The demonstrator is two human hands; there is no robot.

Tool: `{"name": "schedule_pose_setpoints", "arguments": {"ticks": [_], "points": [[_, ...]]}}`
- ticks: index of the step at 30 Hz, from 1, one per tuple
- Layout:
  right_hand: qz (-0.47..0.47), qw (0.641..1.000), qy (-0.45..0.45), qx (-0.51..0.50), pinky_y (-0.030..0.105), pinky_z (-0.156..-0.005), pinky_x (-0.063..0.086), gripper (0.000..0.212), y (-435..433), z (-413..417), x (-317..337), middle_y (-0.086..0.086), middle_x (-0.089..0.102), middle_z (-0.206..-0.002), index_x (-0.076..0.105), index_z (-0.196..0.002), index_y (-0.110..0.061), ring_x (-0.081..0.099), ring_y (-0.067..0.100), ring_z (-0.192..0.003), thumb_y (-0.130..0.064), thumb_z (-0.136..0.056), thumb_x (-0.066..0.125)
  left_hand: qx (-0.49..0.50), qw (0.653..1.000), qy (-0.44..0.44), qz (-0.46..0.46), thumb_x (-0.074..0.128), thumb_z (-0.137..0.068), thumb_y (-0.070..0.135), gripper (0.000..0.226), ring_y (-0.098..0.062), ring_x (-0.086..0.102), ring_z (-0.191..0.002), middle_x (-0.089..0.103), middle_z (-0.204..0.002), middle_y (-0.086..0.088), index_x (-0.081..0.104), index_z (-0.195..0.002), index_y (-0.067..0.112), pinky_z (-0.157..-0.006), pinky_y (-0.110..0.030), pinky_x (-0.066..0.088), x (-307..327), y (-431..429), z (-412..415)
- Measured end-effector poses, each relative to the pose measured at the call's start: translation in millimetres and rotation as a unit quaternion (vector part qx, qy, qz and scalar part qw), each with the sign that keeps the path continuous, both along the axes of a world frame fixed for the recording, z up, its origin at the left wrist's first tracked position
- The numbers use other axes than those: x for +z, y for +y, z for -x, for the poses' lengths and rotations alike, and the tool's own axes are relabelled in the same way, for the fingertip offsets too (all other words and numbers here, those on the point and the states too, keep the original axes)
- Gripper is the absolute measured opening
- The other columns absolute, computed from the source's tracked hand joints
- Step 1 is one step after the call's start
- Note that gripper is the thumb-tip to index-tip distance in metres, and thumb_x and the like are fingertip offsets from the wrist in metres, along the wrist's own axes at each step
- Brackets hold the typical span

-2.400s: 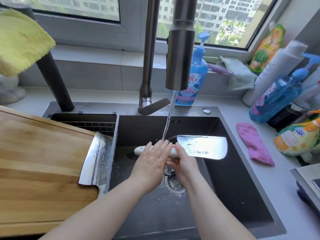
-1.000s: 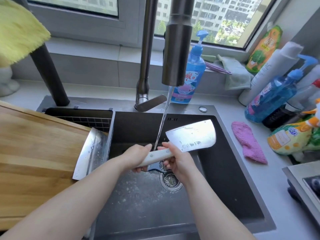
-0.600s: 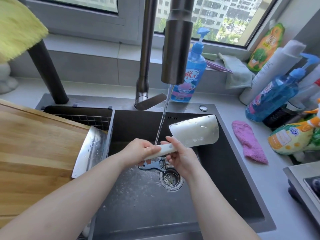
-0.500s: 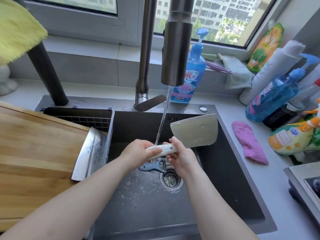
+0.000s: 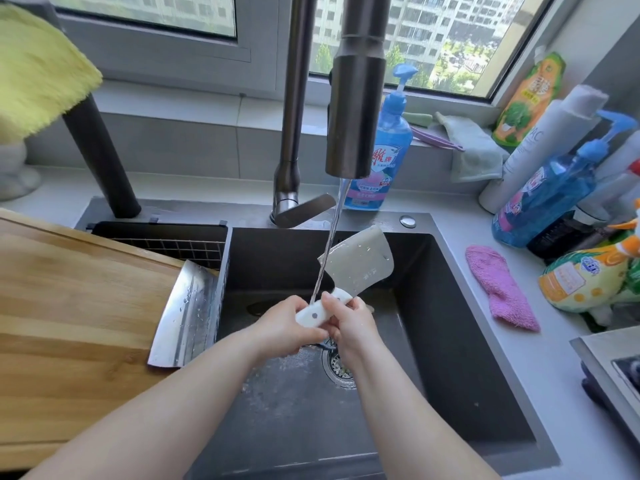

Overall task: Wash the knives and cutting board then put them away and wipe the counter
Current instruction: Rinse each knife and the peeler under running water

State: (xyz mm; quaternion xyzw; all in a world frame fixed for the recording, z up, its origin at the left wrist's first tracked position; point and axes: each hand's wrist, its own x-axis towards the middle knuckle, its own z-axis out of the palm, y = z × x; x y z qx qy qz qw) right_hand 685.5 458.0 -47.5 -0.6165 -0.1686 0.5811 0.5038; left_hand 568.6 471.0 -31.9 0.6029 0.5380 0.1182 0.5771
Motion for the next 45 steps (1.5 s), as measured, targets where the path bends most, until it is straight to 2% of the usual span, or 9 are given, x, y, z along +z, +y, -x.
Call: {"name": "schedule_pose_setpoints", "arguments": {"ticks": [4, 11, 19, 23, 26, 31, 37, 41, 45], "points": [[-0.013, 1.0, -0.004, 0.009, 0.018, -0.047, 0.046, 0.016, 0.1, -1.1, -0.1, 0.006, 0.052, -0.078, 0.043, -0.083, -0.013, 0.053, 0.014, -0.066, -0.007, -0.089, 0.057, 0.034, 0.999, 0.024, -0.018, 0.045, -0.092, 0.042, 0.032, -0.01, 0.04, -0.037, 0.051, -0.06, -0.001, 0.051, -0.075, 0.016, -0.036, -0.015, 0.029, 0.6, 1.5, -6.2], [-0.05, 0.995, 0.076, 0.028, 0.025, -0.064, 0.048, 0.008, -8.1, -4.5, -2.2, 0.007, 0.06, -0.084, 0.049, -0.087, -0.012, 0.059, 0.015, -0.077, -0.005, -0.092, 0.05, 0.106, 0.944, -0.183, 0.254, 0.032, -0.096, 0.046, 0.042, -0.008, 0.041, -0.03, 0.052, -0.051, -0.003, 0.056, -0.088, 0.012, -0.033, -0.013, 0.031, 4.2, -9.3, 5.2], [-0.053, 0.997, 0.023, 0.056, 0.023, -0.06, 0.046, 0.009, -8.5, 6.1, 1.1, 0.006, 0.057, -0.081, 0.057, -0.088, -0.01, 0.054, 0.017, -0.074, -0.01, -0.093, 0.049, 0.17, 0.977, -0.099, 0.088, 0.042, -0.095, 0.037, 0.038, -0.01, 0.038, -0.025, 0.052, -0.053, -0.008, 0.059, -0.074, 0.009, -0.032, -0.014, 0.028, 8.6, -18.8, -4.9], [-0.016, 0.998, 0.016, 0.062, 0.021, -0.042, 0.041, 0.004, -9.0, 12.9, 5.4, 0.008, 0.054, -0.072, 0.052, -0.088, -0.007, 0.051, 0.018, -0.062, -0.009, -0.087, 0.055, 0.117, 0.992, -0.043, -0.023, 0.047, -0.093, 0.033, 0.036, -0.014, 0.044, -0.036, 0.055, -0.054, -0.003, 0.058, -0.064, 0.015, -0.04, -0.019, 0.037, 9.0, -24.6, -1.3], [-0.021, 0.994, 0.098, 0.046, 0.03, -0.059, 0.045, 0.007, -10.7, 13.1, 8.6, 0.007, 0.061, -0.086, 0.052, -0.092, -0.006, 0.055, 0.021, -0.073, -0.003, -0.089, 0.047, 0.118, 0.991, -0.054, -0.027, 0.055, -0.088, 0.034, 0.023, -0.012, 0.052, -0.048, 0.056, -0.061, 0.0, 0.062, -0.079, 0.015, -0.048, -0.022, 0.044, 10.6, -29.1, -0.1], [-0.021, 0.98, 0.19, 0.061, 0.036, -0.092, 0.04, 0.019, -12.6, 14.9, 12.3, 0.005, 0.063, -0.098, 0.043, -0.105, -0.009, 0.052, 0.018, -0.088, -0.005, -0.09, 0.03, 0.086, 0.97, -0.161, 0.161, 0.051, -0.091, 0.015, 0.003, -0.005, 0.051, -0.041, 0.049, -0.07, -0.002, 0.054, -0.09, 0.014, -0.038, -0.015, 0.038, 17.9, -31.2, 1.6], [-0.031, 0.983, 0.14, 0.111, 0.023, -0.044, 0.043, 0.028, -14.5, 21.5, 13.0, 0.015, 0.059, -0.109, 0.05, -0.118, -0.002, 0.058, 0.022, -0.072, -0.005, -0.091, 0.046, 0.117, 0.988, -0.098, 0.036, 0.06, -0.079, 0.002, 0.021, -0.007, 0.04, -0.039, 0.052, -0.064, -0.002, 0.052, -0.09, 0.019, -0.035, -0.016, 0.029, 12.6, -21.4, 6.2], [-0.033, 0.988, 0.107, 0.102, 0.02, -0.039, 0.036, 0.016, -11.7, 27.6, 21.0, 0.007, 0.061, -0.079, 0.053, -0.09, -0.01, 0.056, 0.022, -0.064, 0.002, -0.092, 0.041, 0.15, 0.985, -0.08, -0.02, 0.061, -0.076, -0.001, 0.033, -0.01, 0.045, -0.051, 0.054, -0.076, 0.001, 0.048, -0.098, 0.02, -0.038, -0.015, 0.034, 6.6, -18.4, 3.4], [-0.006, 0.997, 0.067, 0.037, 0.021, -0.043, 0.042, 0.018, -4.6, 34.3, 16.0, 0.01, 0.06, -0.071, 0.055, -0.081, -0.008, 0.058, 0.017, -0.058, -0.018, -0.095, 0.048, 0.145, 0.986, -0.043, -0.062, 0.066, -0.073, 0.003, 0.038, -0.011, 0.053, -0.066, 0.055, -0.082, 0.005, 0.046, -0.101, 0.021, -0.049, -0.019, 0.042, -1.2, -15.1, 1.1]]}}
